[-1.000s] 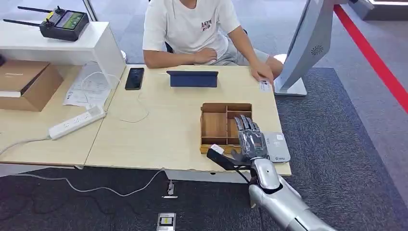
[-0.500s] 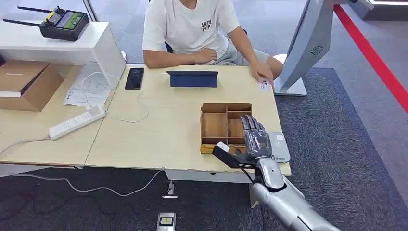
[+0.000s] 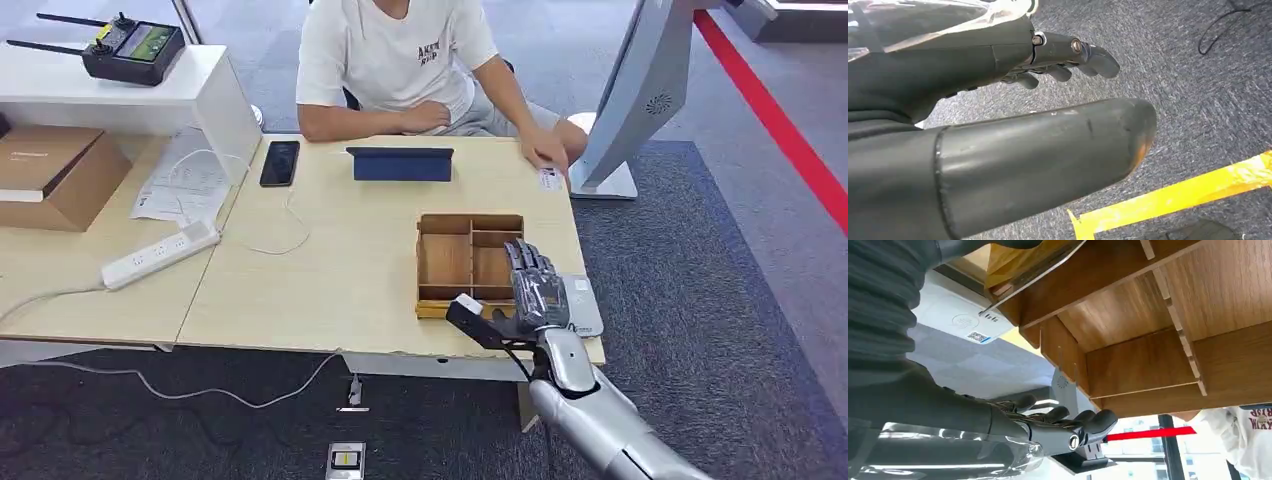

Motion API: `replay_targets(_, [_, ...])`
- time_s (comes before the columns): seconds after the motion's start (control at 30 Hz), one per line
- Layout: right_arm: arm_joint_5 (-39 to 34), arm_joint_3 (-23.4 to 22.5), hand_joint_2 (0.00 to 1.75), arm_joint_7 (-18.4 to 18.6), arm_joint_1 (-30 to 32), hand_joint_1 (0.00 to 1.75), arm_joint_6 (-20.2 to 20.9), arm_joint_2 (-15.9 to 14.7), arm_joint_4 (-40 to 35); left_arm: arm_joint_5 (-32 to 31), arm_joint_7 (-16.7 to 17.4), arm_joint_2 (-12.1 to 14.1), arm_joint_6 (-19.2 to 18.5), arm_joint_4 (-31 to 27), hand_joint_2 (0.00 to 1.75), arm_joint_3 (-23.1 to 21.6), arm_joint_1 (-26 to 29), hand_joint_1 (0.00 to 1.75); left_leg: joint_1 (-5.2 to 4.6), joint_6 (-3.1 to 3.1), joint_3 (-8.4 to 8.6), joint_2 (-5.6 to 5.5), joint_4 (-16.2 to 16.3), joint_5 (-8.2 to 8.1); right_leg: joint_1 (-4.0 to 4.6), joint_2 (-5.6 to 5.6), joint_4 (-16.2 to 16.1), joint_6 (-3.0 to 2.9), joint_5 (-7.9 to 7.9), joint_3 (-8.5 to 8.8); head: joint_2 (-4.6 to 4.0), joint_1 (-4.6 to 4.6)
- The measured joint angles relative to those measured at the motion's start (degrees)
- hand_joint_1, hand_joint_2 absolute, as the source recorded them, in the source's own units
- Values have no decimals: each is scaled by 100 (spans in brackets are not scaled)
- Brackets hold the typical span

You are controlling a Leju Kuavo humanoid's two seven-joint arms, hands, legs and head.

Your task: Pass the card to the sensor for recognition and then transmit it.

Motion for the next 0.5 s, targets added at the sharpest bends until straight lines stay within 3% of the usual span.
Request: replay_targets(0.5, [-113, 13, 175, -127, 33, 0, 11, 11, 0, 0, 20, 0, 17, 0, 0, 0, -1, 0, 0, 0, 0, 0, 0, 0, 0, 0, 0, 0, 0, 0, 0, 0])
